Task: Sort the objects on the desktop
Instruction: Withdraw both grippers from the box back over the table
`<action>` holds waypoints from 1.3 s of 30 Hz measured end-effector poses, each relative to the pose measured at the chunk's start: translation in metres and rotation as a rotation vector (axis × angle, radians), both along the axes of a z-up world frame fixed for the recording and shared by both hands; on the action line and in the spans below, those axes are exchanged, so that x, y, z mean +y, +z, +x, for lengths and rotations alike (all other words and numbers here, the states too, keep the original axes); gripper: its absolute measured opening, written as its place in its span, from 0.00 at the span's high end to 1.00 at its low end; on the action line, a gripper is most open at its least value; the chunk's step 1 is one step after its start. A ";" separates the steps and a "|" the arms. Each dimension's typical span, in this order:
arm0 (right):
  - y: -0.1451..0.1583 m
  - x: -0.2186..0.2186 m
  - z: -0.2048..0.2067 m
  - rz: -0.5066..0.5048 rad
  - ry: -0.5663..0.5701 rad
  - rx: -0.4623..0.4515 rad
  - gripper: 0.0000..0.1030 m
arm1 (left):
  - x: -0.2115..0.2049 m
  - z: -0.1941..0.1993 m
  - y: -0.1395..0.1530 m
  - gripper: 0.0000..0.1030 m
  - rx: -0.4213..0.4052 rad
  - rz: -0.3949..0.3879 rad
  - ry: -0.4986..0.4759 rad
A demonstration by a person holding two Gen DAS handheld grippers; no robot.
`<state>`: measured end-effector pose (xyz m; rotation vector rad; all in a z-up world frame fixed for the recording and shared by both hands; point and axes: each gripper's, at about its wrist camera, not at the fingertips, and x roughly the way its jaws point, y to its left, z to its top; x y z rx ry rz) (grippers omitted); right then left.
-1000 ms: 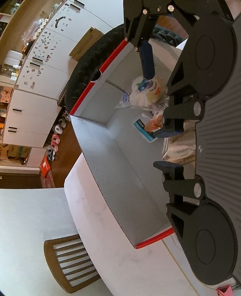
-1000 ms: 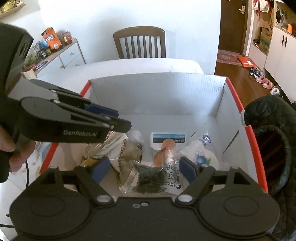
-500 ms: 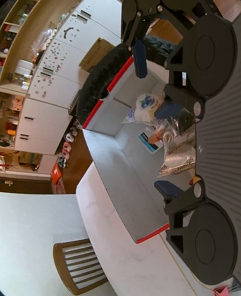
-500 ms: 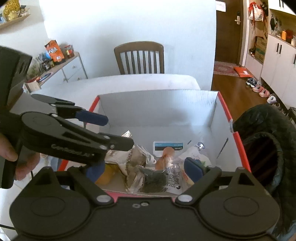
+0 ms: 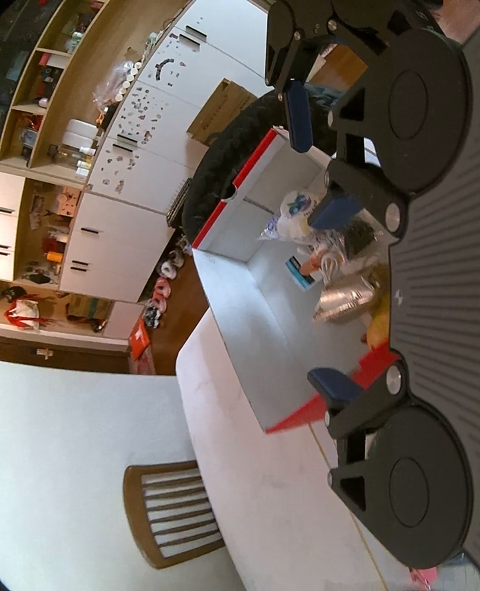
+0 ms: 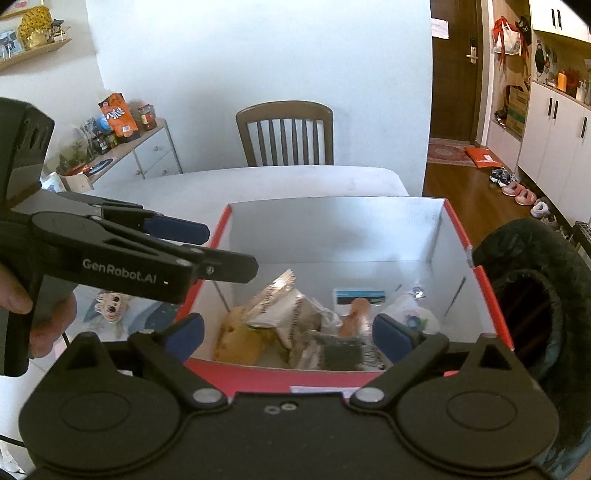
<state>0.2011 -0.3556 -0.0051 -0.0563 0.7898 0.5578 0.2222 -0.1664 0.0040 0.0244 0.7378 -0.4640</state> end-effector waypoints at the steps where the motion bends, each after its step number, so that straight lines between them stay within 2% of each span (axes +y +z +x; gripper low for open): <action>1: 0.001 0.003 -0.003 0.003 -0.002 -0.001 0.04 | 0.006 -0.004 0.001 0.20 -0.004 -0.003 0.004; 7: 0.002 0.023 -0.016 0.021 -0.007 0.006 0.03 | 0.041 -0.025 0.009 0.15 -0.023 -0.027 0.026; 11: 0.003 0.037 -0.025 0.035 -0.013 0.012 0.03 | 0.066 -0.037 0.010 0.02 -0.016 -0.039 0.050; 32: -0.003 0.110 -0.067 0.014 -0.034 0.039 0.03 | 0.175 -0.110 -0.010 0.02 0.019 -0.033 0.111; 39: -0.005 0.138 -0.077 0.005 -0.030 0.043 0.03 | 0.213 -0.131 -0.026 0.02 0.047 -0.033 0.147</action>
